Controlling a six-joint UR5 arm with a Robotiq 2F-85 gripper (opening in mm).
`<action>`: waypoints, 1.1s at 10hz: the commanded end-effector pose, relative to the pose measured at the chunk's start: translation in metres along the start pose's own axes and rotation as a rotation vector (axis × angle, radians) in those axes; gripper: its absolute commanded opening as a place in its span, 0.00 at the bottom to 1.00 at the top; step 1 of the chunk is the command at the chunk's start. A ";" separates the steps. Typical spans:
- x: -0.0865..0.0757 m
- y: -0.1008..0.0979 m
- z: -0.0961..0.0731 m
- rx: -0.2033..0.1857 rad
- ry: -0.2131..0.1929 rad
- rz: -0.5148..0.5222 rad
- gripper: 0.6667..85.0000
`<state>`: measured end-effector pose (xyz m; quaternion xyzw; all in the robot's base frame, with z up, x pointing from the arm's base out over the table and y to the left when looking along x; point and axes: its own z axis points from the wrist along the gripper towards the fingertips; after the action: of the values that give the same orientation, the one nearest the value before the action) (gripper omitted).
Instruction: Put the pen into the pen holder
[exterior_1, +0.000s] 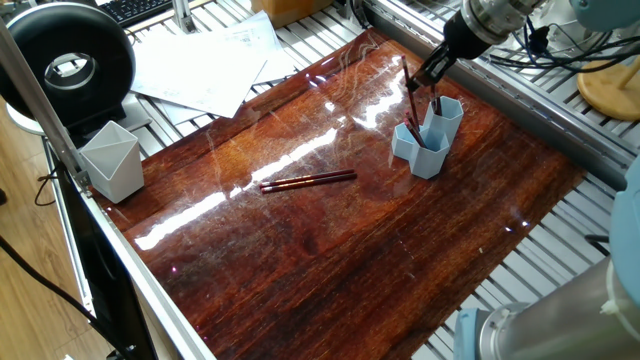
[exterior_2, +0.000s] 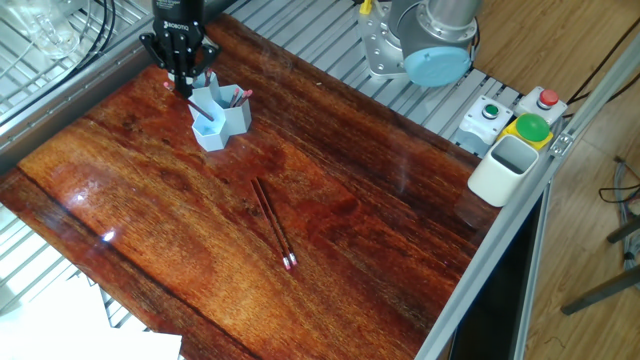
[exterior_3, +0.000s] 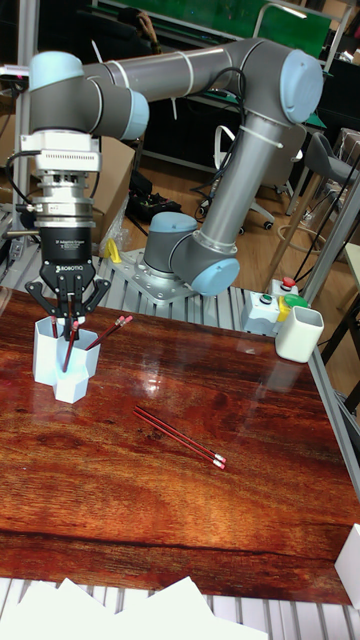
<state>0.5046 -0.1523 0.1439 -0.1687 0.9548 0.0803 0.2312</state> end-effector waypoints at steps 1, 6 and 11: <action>-0.004 0.001 -0.001 0.001 -0.005 0.014 0.09; -0.005 0.000 0.001 0.004 -0.009 0.021 0.19; -0.003 0.000 0.001 0.004 0.000 0.016 0.25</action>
<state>0.5065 -0.1512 0.1417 -0.1628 0.9568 0.0785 0.2277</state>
